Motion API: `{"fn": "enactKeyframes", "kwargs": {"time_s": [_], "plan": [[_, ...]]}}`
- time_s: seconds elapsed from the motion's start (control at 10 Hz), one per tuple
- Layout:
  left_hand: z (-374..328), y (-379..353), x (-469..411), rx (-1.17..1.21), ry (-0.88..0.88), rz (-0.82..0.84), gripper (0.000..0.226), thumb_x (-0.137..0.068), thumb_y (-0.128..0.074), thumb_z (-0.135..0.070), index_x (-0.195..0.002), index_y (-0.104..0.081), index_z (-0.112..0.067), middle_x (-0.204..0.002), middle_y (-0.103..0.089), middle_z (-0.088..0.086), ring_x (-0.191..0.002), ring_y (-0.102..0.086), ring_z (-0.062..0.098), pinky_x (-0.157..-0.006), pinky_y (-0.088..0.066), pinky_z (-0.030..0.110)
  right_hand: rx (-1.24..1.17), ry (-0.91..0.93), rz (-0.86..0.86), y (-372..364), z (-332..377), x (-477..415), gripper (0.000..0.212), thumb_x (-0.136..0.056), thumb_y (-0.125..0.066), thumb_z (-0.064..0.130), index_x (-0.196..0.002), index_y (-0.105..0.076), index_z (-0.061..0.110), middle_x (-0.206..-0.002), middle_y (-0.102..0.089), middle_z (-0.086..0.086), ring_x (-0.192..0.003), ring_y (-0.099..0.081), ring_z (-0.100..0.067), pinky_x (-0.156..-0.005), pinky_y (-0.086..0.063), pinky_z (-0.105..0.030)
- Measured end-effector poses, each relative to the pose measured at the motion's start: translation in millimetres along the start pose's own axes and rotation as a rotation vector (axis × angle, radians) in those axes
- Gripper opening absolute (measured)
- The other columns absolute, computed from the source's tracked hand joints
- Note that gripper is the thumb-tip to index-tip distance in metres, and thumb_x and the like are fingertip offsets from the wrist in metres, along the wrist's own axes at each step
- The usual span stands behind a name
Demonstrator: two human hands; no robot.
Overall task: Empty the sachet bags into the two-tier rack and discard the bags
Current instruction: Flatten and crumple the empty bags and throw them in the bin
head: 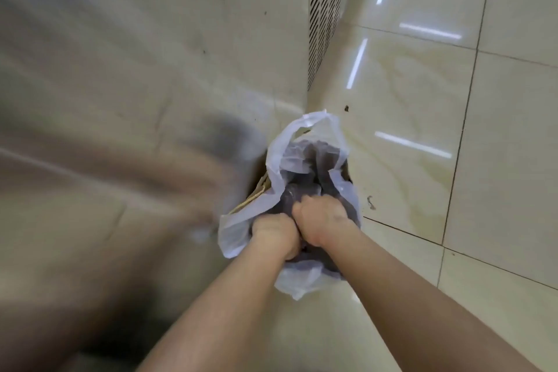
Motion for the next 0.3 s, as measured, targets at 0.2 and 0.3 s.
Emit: {"fn": "enactKeyframes", "kwargs": {"time_s": [0.2, 0.3], "plan": [[20, 61, 102, 0.333, -0.010, -0.516, 0.042, -0.089, -0.042, -0.030, -0.130, -0.042, -0.020, -0.127, -0.048, 0.006, -0.120, -0.046, 0.025, -0.096, -0.038, 0.036, -0.337, 0.040, -0.535, 86, -3, 83, 0.045, -0.077, -0.052, 0.027, -0.121, -0.053, 0.017, -0.116, -0.060, -0.006, -0.104, -0.056, -0.029, -0.082, -0.041, -0.037], [18, 100, 162, 0.322, -0.013, -0.699, 0.049, -0.085, -0.045, -0.037, -0.131, -0.042, -0.023, -0.128, -0.051, 0.004, -0.123, -0.043, 0.023, -0.110, -0.022, 0.039, -0.358, -0.013, -0.604, 130, -8, 141, 0.056, -0.073, -0.059, 0.030, -0.127, -0.048, 0.018, -0.129, -0.054, -0.005, -0.110, -0.055, -0.029, -0.086, -0.041, -0.038]]}}
Point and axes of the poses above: each hand's wrist, its own x-axis away from the middle knuckle, its own y-axis out of the back of the hand, z = x × y, the point moved 1 cm from there along -x, towards the middle knuckle
